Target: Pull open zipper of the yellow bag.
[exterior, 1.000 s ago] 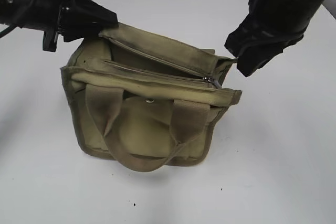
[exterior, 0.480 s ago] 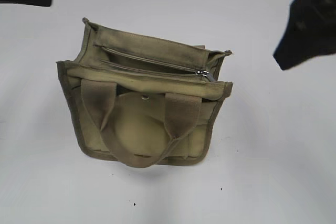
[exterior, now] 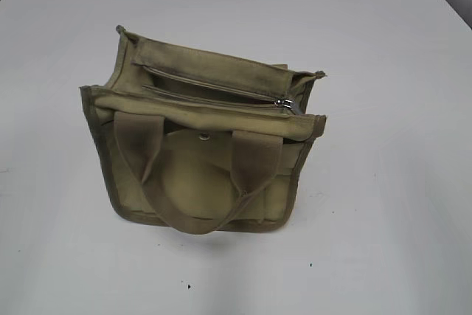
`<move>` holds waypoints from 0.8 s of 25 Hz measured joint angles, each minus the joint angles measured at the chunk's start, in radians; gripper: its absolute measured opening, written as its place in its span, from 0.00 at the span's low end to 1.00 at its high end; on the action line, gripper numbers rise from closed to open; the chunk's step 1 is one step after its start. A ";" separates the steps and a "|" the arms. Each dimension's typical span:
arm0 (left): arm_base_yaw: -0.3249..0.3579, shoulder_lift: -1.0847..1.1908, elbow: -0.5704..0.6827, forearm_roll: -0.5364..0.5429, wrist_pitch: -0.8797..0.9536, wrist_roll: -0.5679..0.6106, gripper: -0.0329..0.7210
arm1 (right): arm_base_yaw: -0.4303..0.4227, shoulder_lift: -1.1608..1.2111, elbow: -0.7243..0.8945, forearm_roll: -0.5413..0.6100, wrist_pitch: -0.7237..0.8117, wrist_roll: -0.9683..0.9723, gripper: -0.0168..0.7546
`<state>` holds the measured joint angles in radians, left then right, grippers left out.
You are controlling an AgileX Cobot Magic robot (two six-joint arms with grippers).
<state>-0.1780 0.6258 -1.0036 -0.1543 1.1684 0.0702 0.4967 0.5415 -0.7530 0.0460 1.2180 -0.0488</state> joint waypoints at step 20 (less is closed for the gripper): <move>0.000 -0.631 0.482 0.098 -0.096 -0.013 0.69 | 0.000 -0.489 0.239 -0.046 -0.081 -0.011 0.77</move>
<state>-0.1780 -0.0056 -0.5214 -0.0562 1.0724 0.0569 0.4967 0.0529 -0.5139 0.0000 1.1373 -0.0595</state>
